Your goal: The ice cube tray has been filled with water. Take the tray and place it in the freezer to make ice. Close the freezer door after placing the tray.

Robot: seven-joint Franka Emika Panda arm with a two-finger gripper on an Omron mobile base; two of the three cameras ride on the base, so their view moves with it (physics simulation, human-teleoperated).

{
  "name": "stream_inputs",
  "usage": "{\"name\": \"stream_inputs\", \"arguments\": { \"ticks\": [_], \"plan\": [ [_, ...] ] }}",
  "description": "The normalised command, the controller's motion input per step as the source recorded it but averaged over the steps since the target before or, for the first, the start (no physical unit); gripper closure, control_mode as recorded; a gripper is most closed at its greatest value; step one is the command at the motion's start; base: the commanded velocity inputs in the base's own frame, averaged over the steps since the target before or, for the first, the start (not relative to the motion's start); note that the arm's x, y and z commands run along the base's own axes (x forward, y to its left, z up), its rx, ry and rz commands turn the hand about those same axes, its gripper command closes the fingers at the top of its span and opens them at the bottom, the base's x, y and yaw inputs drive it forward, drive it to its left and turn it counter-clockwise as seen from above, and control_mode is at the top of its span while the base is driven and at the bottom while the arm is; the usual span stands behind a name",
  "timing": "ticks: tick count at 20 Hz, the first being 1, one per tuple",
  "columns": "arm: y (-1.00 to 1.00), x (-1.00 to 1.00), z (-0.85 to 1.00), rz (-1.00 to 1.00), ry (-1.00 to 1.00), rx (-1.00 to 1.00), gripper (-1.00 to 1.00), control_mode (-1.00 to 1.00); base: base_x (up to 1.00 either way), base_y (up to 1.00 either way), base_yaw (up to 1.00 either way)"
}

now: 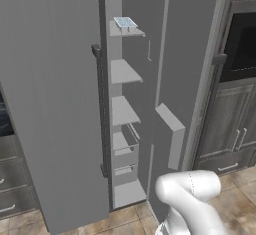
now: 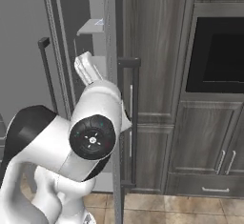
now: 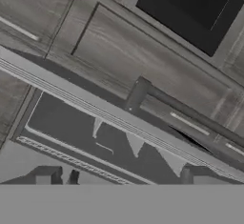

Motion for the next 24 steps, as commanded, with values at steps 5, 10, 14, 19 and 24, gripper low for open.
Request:
{"name": "stream_inputs", "arguments": {
  "ticks": [5,10,14,19,24],
  "plan": [
    [-0.62,0.31,0.00,0.00,0.26,0.38,-1.00,-1.00,0.00,0.00,0.00],
    [-0.32,0.53,-0.20,0.00,0.16,0.28,-1.00,-1.00,0.00,0.00,0.00],
    [-0.18,0.51,-0.71,0.00,0.00,0.17,-1.00,-1.00,0.00,0.00,0.00],
    [0.00,0.37,-0.83,0.05,0.00,0.03,-1.00,-1.00,0.00,0.00,0.00],
    [0.00,0.53,-0.63,0.12,0.00,0.00,-1.00,-1.00,0.00,0.00,0.00]
  ]
}}
